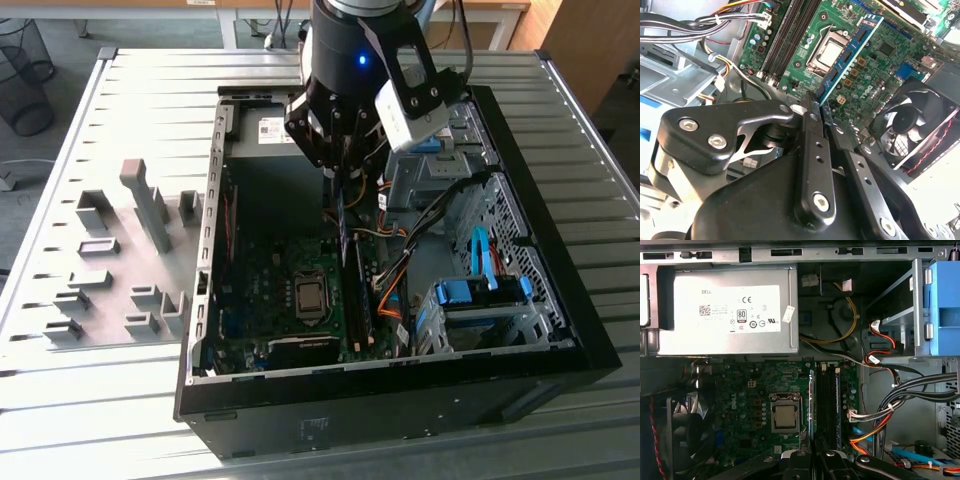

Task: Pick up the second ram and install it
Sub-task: 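Insert the second ram into the second slot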

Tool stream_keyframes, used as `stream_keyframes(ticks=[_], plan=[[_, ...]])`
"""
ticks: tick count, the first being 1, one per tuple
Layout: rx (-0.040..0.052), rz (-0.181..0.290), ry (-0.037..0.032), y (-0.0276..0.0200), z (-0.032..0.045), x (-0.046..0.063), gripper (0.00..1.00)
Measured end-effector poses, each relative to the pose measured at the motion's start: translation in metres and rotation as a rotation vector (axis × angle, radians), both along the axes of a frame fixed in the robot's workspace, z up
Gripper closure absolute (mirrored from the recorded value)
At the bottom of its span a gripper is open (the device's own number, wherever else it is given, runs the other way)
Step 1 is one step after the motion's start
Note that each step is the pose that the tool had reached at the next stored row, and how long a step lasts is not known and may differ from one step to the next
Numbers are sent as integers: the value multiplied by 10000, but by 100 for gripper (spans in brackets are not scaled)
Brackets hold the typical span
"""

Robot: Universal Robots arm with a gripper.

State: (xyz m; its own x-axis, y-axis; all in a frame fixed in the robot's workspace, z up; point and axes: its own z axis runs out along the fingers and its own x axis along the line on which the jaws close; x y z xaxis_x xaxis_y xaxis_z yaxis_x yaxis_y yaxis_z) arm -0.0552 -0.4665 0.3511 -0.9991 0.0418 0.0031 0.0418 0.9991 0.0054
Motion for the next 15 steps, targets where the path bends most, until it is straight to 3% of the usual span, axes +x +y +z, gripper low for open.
stream_keyframes(ticks=[15], plan=[[-6,1,1,0,-69,28,86]])
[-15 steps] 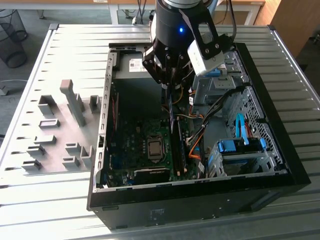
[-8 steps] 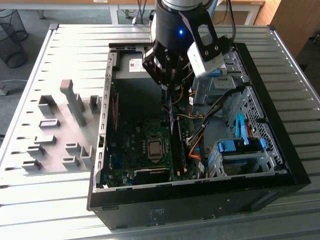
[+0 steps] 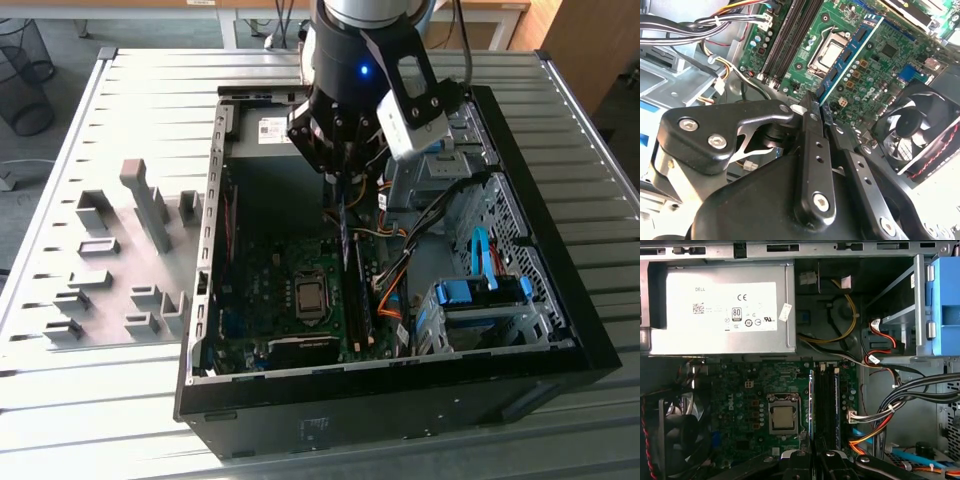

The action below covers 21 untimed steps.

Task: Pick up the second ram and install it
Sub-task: 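Insert the second ram into the second slot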

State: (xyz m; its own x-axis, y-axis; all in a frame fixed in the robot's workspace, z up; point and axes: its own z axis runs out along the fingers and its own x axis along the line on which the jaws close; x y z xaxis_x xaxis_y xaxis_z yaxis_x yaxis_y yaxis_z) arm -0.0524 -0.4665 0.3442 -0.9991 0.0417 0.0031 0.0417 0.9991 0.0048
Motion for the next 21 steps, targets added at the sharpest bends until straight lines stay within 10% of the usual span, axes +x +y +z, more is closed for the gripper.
stream_keyframes(ticks=[21], plan=[[5,605,-7,-1,-68,35,86]])
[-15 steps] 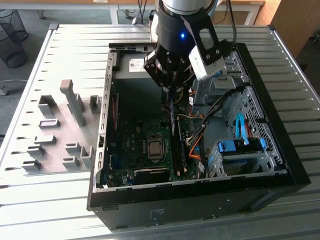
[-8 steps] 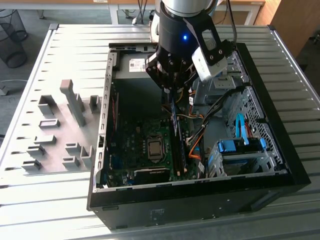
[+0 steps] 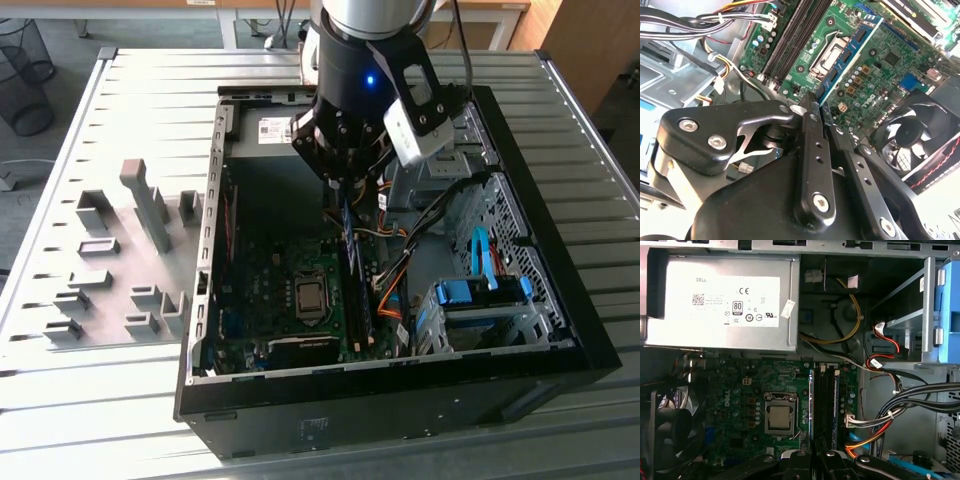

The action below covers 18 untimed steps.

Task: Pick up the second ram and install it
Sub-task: 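Insert the second ram into the second slot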

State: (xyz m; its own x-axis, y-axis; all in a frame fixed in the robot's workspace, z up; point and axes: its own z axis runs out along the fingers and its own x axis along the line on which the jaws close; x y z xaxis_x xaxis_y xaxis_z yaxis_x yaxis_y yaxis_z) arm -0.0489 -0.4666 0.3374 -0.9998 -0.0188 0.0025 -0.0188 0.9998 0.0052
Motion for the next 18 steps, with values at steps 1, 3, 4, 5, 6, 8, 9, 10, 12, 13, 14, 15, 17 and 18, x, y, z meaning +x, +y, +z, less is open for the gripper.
stream_keyframes(ticks=[1,3,4,5,6,8,9,10,12,13,14,15,17,18], plan=[[-3,9,-12,0,-11,0,86],[-6,12,-26,0,-27,0,86],[-7,12,-27,0,-32,0,86],[-7,13,-27,0,-36,0,86],[-8,13,-27,0,-39,-1,86],[-8,14,-27,0,-44,0,86],[-7,14,-28,0,-47,0,86],[-7,14,-28,0,-50,1,86],[-8,15,-27,0,-55,1,86],[-9,16,-27,0,-56,1,86],[-7,16,-28,0,-59,1,86],[-6,16,-28,0,-62,1,86],[-6,15,-28,0,-69,1,86],[-7,15,-27,0,-72,1,86]])
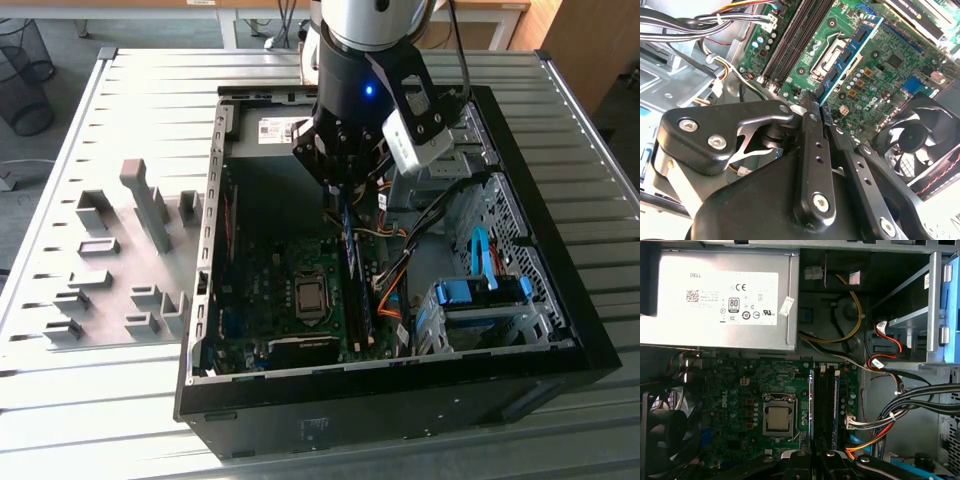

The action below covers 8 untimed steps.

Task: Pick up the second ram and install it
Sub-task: 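Insert the second ram into the second slot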

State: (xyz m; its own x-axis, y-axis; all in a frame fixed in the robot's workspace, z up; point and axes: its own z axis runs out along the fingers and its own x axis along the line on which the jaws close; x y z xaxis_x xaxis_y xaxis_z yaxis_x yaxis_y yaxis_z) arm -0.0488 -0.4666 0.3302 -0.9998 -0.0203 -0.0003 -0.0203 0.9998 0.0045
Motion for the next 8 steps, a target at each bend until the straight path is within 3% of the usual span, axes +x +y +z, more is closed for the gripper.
stream_keyframes(ticks=[8], plan=[[0,0,0,0,-38,0,86]])
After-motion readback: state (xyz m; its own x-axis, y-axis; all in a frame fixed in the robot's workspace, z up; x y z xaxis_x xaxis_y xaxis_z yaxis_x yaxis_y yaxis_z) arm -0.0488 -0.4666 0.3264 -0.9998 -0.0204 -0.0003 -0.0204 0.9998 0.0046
